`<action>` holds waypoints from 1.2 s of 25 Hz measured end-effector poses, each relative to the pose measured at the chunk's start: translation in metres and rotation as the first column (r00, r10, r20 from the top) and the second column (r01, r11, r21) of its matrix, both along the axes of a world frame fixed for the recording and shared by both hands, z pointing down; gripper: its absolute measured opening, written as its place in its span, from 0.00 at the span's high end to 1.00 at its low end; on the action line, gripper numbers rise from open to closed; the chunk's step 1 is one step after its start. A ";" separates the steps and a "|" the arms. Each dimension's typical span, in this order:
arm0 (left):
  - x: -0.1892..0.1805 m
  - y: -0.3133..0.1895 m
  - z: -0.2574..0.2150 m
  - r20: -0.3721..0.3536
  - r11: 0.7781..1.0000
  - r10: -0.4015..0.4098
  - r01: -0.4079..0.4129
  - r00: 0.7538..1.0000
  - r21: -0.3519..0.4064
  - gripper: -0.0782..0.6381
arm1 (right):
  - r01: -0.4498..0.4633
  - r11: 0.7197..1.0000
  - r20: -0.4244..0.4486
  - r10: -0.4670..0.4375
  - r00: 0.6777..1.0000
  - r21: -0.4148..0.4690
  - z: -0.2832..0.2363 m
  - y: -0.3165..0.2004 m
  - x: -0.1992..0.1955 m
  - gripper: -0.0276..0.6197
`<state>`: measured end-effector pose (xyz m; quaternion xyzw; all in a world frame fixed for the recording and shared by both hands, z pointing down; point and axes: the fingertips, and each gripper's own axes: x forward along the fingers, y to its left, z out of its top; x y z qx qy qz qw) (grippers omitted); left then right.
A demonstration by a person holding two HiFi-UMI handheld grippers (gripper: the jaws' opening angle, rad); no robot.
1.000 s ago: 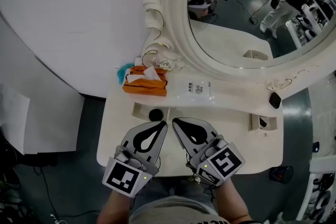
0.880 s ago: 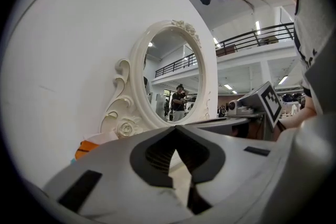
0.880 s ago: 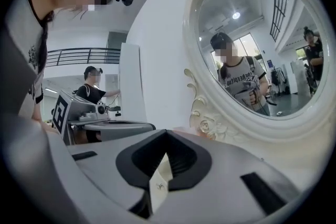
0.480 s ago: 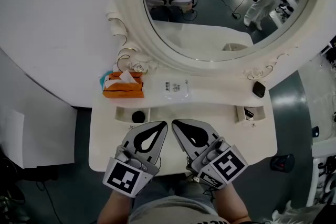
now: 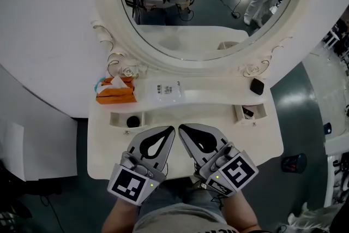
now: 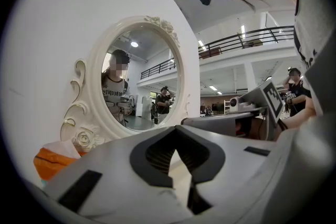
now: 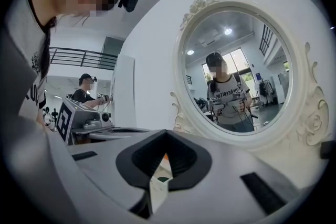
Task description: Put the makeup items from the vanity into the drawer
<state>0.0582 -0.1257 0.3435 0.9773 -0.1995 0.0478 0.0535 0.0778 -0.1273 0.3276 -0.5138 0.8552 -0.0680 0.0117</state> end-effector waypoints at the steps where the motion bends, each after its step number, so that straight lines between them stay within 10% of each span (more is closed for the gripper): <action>1: 0.002 0.002 -0.001 -0.001 1.000 0.002 -0.002 1.000 0.002 0.87 | -0.003 1.000 0.000 0.003 1.000 0.001 -0.001 0.002 0.002 0.94; 30: 0.016 0.036 -0.015 -0.019 1.000 0.014 -0.013 1.000 0.023 0.87 | -0.004 1.000 -0.039 0.005 0.999 0.028 -0.012 0.037 0.012 0.95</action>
